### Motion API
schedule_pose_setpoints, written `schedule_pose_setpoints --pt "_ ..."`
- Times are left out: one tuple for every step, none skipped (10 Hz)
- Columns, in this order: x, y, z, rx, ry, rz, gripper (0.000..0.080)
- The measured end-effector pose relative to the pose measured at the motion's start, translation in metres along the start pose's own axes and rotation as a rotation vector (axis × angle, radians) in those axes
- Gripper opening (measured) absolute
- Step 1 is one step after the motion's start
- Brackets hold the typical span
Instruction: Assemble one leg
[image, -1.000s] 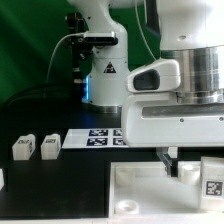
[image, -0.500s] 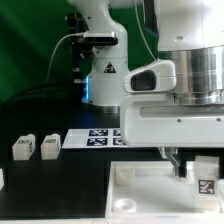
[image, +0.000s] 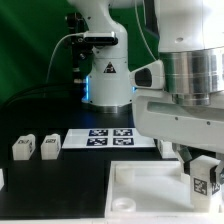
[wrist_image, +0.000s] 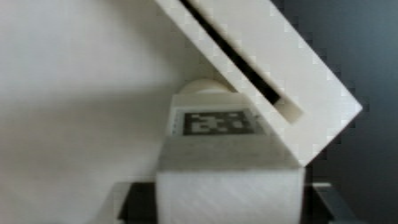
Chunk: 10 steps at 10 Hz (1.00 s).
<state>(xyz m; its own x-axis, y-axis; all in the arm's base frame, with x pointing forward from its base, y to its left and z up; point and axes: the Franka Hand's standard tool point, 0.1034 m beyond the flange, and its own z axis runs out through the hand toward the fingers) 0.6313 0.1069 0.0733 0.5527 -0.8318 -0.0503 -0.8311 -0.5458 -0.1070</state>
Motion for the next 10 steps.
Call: schedule_pose_setpoints --pt "-0.0033 -0.0021 -0.0011 0.013 -0.017 0.234 0.0291" --pt "-0.0033 -0.0006 -0.0013 0.031 -0.056 0.515 0.0291" --pt "-0.0048 -0.0020 -0.0005 0.047 -0.087 0.702 0.0294" --pt "-0.0064 -0.0031 0.0010 0.065 -0.106 0.850 0.0294" --pt "-0.0075 -0.0050 0.0006 0.090 -0.118 1.035 0.0294" --pt "-0.0073 -0.0049 0.0004 0.092 -0.124 1.115 0.0294" --pt "-0.0065 -0.0047 0.0003 0.091 -0.127 1.167 0.0294" --pt "-0.0065 -0.0034 0.0001 0.081 -0.133 1.207 0.0294" --pt "-0.0068 -0.0020 0.0000 0.067 -0.137 1.207 0.0294" --pt "-0.0068 -0.0017 0.0006 0.069 -0.134 1.172 0.0294"
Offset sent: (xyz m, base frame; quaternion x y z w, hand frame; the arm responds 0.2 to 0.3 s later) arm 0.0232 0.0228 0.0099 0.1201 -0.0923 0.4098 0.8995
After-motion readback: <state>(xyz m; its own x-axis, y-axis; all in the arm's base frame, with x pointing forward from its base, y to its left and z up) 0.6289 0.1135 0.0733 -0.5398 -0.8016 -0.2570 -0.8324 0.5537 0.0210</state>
